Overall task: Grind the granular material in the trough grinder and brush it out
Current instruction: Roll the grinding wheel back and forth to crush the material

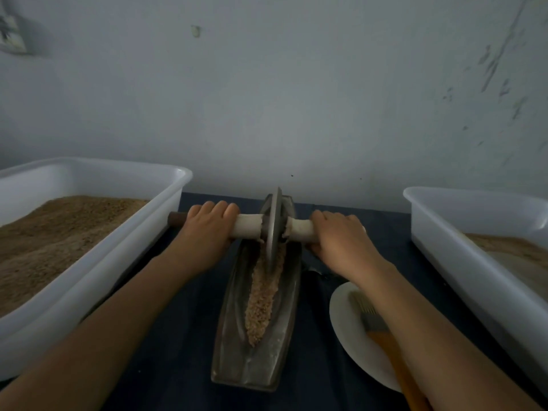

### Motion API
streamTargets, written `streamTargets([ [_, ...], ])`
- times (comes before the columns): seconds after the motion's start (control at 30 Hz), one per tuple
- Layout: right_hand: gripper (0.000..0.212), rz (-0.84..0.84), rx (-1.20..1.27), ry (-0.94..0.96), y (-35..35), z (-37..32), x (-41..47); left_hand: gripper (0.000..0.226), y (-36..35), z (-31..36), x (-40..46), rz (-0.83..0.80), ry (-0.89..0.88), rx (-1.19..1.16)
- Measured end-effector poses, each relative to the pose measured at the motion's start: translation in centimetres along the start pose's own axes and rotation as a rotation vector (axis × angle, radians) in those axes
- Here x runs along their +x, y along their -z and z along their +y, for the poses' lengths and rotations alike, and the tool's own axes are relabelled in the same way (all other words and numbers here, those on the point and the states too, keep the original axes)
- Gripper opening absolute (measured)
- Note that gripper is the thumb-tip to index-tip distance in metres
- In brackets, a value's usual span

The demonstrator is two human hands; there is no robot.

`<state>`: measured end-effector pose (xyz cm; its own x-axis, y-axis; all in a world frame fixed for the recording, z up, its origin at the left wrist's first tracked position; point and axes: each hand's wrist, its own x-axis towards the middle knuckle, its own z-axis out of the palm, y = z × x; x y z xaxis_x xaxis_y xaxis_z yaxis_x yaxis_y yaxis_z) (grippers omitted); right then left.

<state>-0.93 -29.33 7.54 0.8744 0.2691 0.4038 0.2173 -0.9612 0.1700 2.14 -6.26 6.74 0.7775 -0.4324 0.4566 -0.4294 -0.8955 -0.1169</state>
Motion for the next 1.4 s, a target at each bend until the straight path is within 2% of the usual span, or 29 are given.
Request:
streamTargets([
  [0.1,0.024,-0.117,0.031,0.028,1.2,-0.3,-0.7,0.034,1.3,-0.1,-0.5,-0.137,-0.008,-0.025],
  [0.23,0.025,-0.401,0.133,0.037,3.9,-1.1,-1.7,0.036,4.1,0.1,-1.5,-0.429,-0.058,-0.052],
  [0.33,0.027,-0.578,0.215,0.050,6.2,-1.6,-2.4,0.031,6.4,0.1,-2.1,-0.671,-0.063,-0.174],
  [0.43,0.028,-0.690,0.278,0.076,7.6,-1.7,-2.9,0.027,7.7,0.0,-2.3,-0.794,-0.075,-0.231],
  [0.53,0.027,-0.674,0.263,0.083,7.4,-1.7,-2.7,0.027,7.5,-0.1,-2.2,-0.800,-0.056,-0.256],
  [0.63,0.026,-0.589,0.221,0.055,5.9,-1.3,-1.8,0.028,6.3,-0.1,-1.7,-0.725,-0.040,-0.231],
  [0.73,0.022,-0.451,0.192,0.028,3.9,-0.4,-0.8,0.028,4.2,-0.2,-0.7,-0.482,-0.046,-0.084],
  [0.87,0.021,-0.135,0.054,0.020,1.2,0.1,-0.2,0.032,1.2,0.0,0.1,-0.108,-0.020,0.036],
  [0.97,0.028,-0.012,-0.015,-0.009,0.2,-0.1,0.0,0.033,0.6,0.2,0.2,-0.027,-0.008,0.033],
  [1.1,0.024,-0.058,-0.002,0.014,0.7,-0.3,-0.4,0.033,1.3,0.0,-0.2,-0.123,-0.010,-0.004],
  [1.33,0.029,-0.545,0.213,0.060,5.5,-1.3,-2.1,0.028,5.7,0.2,-2.0,-0.580,-0.079,-0.123],
  [1.4,0.026,-0.632,0.250,0.085,6.7,-1.5,-2.6,0.028,7.0,0.3,-2.3,-0.716,-0.078,-0.175],
])
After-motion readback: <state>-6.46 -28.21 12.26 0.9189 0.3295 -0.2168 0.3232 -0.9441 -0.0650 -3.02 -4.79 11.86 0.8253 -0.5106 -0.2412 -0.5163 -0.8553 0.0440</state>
